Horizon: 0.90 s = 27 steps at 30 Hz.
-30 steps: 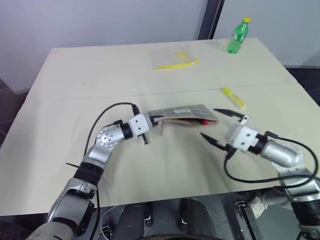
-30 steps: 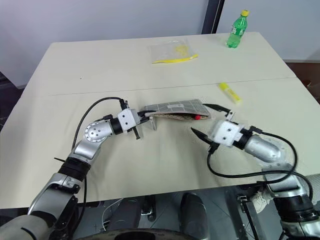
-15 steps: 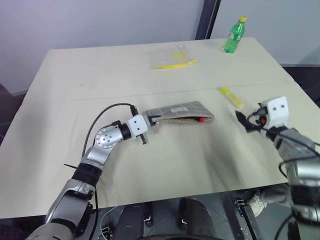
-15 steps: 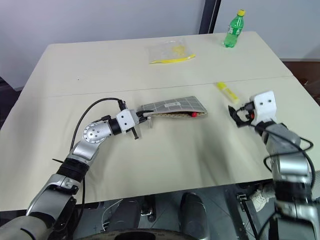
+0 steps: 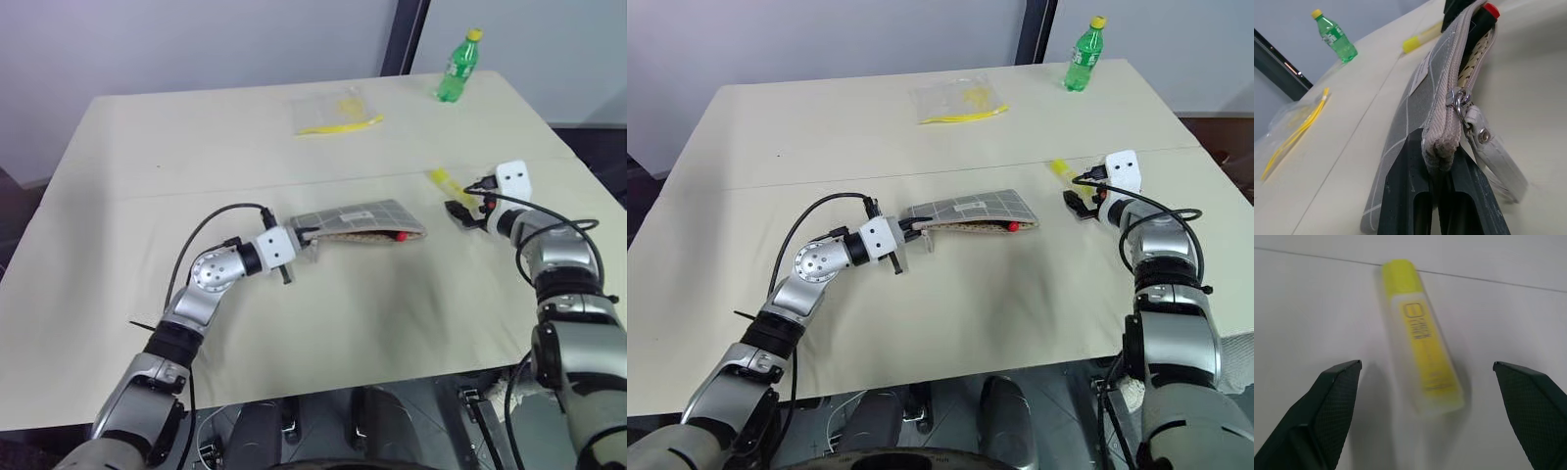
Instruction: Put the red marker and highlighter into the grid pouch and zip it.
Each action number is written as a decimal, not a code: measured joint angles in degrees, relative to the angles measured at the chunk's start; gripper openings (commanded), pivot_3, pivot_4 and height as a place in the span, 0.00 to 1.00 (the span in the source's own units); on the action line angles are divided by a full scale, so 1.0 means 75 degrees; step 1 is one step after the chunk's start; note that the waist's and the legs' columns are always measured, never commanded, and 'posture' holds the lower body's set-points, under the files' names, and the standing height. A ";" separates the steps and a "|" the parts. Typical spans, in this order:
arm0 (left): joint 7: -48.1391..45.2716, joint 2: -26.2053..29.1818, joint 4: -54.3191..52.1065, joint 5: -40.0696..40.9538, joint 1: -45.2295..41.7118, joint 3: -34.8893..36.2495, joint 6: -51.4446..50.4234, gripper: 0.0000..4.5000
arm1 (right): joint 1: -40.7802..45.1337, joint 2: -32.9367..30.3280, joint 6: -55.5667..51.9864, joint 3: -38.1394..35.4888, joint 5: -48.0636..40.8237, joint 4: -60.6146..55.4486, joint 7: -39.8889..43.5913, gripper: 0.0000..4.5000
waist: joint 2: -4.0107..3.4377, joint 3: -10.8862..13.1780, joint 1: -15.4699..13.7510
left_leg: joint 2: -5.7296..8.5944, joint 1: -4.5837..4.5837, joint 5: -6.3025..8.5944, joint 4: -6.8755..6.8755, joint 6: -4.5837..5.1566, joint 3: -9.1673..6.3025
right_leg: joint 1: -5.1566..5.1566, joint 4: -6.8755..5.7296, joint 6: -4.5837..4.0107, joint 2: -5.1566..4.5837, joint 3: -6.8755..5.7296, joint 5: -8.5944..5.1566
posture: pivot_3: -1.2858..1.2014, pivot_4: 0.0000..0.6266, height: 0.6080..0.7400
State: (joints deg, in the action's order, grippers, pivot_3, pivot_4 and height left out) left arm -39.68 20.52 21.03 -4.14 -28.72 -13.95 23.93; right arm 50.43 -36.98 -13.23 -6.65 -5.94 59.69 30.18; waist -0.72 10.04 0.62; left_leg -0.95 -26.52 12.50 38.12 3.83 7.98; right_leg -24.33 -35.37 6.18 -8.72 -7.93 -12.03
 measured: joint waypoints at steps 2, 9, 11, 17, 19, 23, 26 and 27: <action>0.0033 0.0005 -0.0104 -0.0037 0.0038 0.0002 -0.0032 0.00 | 0.0098 0.0016 -0.0030 -0.0099 -0.0044 0.0372 0.0055 0.57 | -0.0001 -0.0001 0.0015 | -0.0001 0.0001 -0.0003 0.0000 -0.0005 0.0001 | 0.0000 -0.0003 0.0000 -0.0001 0.0001 0.0000 | 0.52 0.24 1.00; 0.0059 -0.0004 -0.0211 -0.0059 0.0133 -0.0002 -0.0132 0.00 | 0.0153 0.0027 -0.0428 -0.0364 -0.0353 0.0371 0.0762 0.18 | -0.0004 -0.0002 0.0017 | 0.0000 0.0003 -0.0003 0.0000 -0.0005 0.0001 | 0.0001 -0.0006 0.0001 -0.0003 0.0001 0.0001 | 0.52 0.24 1.00; 0.0065 -0.0016 -0.0215 -0.0089 0.0125 -0.0007 -0.0131 0.00 | -0.0298 0.0022 -0.0496 -0.0401 -0.0509 -0.0407 0.1090 0.18 | -0.0004 -0.0002 0.0001 | -0.0001 0.0001 0.0004 0.0000 0.0005 -0.0001 | -0.0002 -0.0008 0.0001 -0.0005 0.0000 0.0001 | 0.52 0.24 1.00; 0.0103 -0.0080 -0.0156 -0.0151 0.0049 -0.0037 -0.0112 0.00 | -0.2978 -0.0245 -0.0883 -0.0658 -0.1343 -0.4941 0.2012 0.18 | -0.0005 -0.0002 -0.0068 | 0.0000 -0.0004 0.0021 -0.0001 0.0030 -0.0003 | -0.0008 -0.0008 0.0002 -0.0011 -0.0001 0.0001 | 0.52 0.24 1.00; 0.0113 -0.0093 -0.0078 -0.0168 -0.0029 -0.0053 -0.0086 0.00 | -0.4106 -0.0407 -0.1411 -0.1072 -0.2123 -0.7036 0.2370 0.18 | -0.0007 -0.0003 -0.0125 | -0.0001 -0.0005 0.0027 -0.0002 0.0039 -0.0007 | -0.0011 -0.0009 0.0002 -0.0011 -0.0001 0.0001 | 0.52 0.24 1.00; 0.0099 -0.0079 0.0131 -0.0181 -0.0113 -0.0058 0.0036 0.00 | -0.5634 -0.0934 -0.2816 -0.1653 -0.3689 -1.0143 0.2767 0.18 | -0.0004 -0.0004 -0.0176 | -0.0005 0.0003 0.0038 0.0002 0.0020 -0.0017 | -0.0002 0.0003 -0.0001 -0.0007 -0.0001 0.0000 | 0.52 0.24 1.00; 0.0095 -0.0133 0.0249 -0.0183 -0.0154 -0.0077 0.0102 0.00 | -0.6722 -0.1538 -0.3197 -0.1627 -0.4005 -1.1554 0.3113 0.18 | -0.0002 -0.0003 -0.0198 | -0.0004 0.0003 0.0041 0.0003 0.0020 -0.0025 | -0.0005 0.0028 -0.0028 -0.0007 -0.0004 -0.0017 | 0.52 0.24 1.00; 0.0096 -0.0131 0.0287 -0.0182 -0.0158 -0.0071 0.0124 0.00 | -0.7156 -0.1895 -0.3245 -0.1440 -0.3856 -1.1851 0.3228 0.18 | -0.0001 -0.0003 -0.0203 | -0.0002 0.0003 0.0044 0.0004 0.0025 -0.0025 | -0.0010 0.0042 -0.0029 -0.0008 -0.0004 -0.0018 | 0.52 0.24 1.00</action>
State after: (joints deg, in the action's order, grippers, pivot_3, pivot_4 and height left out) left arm -38.96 19.54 23.18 -5.51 -29.90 -14.48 24.86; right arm -3.24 -51.19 -37.57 -17.45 -34.86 -29.19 54.39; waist -0.72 10.01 -0.90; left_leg -0.97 -26.50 12.84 38.16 4.02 7.79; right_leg -24.41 -35.06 5.96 -8.79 -7.96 -12.16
